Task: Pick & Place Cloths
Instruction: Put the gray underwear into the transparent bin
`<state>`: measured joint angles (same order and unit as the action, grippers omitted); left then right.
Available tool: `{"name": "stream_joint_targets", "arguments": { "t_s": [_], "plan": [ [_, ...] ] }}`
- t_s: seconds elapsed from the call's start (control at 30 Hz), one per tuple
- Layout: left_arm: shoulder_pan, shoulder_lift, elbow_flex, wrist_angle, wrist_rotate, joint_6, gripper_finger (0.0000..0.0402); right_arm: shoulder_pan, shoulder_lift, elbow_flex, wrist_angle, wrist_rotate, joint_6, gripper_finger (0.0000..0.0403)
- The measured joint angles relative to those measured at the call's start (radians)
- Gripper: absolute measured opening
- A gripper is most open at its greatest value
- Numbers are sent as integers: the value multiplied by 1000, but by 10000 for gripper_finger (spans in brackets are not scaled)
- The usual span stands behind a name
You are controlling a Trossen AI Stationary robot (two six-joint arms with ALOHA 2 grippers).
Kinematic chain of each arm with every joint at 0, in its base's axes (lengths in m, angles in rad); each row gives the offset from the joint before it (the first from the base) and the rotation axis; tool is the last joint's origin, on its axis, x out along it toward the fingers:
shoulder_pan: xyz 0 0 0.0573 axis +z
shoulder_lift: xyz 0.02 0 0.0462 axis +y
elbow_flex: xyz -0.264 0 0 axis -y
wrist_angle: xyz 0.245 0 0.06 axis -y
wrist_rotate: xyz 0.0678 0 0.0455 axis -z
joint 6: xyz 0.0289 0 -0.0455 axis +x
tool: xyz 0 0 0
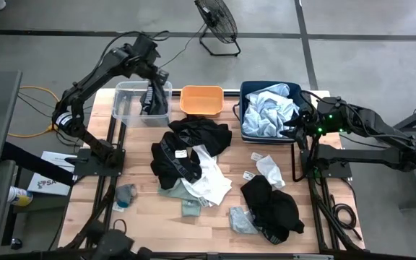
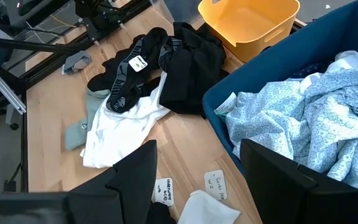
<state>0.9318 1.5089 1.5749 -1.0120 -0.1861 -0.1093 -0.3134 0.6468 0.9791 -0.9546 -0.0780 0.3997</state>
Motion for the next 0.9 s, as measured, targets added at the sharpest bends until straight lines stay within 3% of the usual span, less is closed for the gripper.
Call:
{"name": "stream_joint_targets", "arguments": {
  "t_s": [0.1, 0.33, 0.53, 0.73, 0.9],
  "plan": [
    [4, 2, 0, -16, 160, 4, 0, 0, 0, 0, 0, -1, 1, 222],
    [4, 8, 0, -228, 255, -52, 0, 0, 0, 0, 0, 0, 15, 222],
    [4, 8, 0, -352, 164, -95, 0, 0, 0, 0, 0, 0, 15, 222],
    [4, 8, -3, -367, 46, -172, 0, 0, 0, 0, 0, 1, 15, 222],
    [4, 7, -97, -344, 26, -209, 0, 0, 0, 0, 0, 1, 15, 222]
  ]
}}
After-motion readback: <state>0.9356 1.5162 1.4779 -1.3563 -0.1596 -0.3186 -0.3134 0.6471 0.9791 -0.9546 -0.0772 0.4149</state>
